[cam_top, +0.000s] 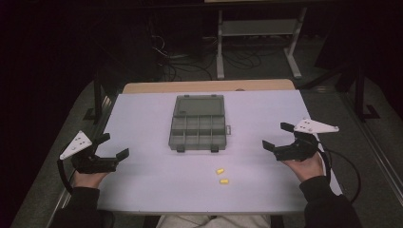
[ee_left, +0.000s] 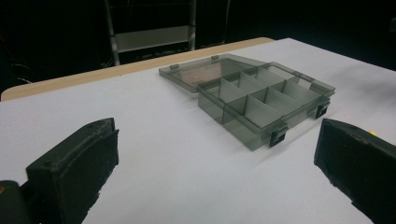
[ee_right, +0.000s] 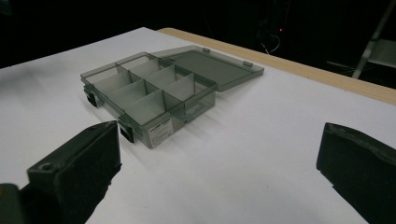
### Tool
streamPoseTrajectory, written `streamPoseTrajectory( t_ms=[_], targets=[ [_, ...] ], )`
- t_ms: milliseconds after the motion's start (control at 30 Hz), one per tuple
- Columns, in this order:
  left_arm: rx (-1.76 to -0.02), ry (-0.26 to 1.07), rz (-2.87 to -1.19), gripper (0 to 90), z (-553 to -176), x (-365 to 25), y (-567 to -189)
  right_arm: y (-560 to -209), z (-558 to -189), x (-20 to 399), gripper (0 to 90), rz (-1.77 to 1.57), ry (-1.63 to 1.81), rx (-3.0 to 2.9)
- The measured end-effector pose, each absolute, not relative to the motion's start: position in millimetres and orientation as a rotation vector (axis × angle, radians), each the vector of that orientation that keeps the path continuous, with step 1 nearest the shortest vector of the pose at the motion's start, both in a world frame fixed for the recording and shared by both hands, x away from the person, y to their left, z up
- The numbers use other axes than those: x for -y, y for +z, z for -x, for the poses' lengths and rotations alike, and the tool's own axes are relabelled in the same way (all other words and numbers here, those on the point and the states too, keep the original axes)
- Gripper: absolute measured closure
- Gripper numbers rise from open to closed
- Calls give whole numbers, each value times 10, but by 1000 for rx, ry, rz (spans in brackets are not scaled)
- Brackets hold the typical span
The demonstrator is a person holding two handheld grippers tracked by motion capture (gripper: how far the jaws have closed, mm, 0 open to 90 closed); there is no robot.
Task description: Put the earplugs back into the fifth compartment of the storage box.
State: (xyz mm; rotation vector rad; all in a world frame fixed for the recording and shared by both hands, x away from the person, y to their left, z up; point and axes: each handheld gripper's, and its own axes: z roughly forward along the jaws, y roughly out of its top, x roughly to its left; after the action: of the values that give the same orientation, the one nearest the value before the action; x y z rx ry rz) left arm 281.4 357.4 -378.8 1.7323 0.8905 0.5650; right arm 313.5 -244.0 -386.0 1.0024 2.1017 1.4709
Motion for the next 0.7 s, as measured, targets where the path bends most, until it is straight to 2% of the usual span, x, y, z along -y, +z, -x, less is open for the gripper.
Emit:
streamPoseTrajectory(
  t_ms=[367,700],
  targets=[
    [-885,560,-1741,0,-2777,-3555,-3758,-3863,-3113,2459,0,-1013,1480,-2107],
    [-843,564,-1829,2,-2802,-3416,-3655,-3871,-3118,2469,0,-1016,1481,-2122]
  ],
)
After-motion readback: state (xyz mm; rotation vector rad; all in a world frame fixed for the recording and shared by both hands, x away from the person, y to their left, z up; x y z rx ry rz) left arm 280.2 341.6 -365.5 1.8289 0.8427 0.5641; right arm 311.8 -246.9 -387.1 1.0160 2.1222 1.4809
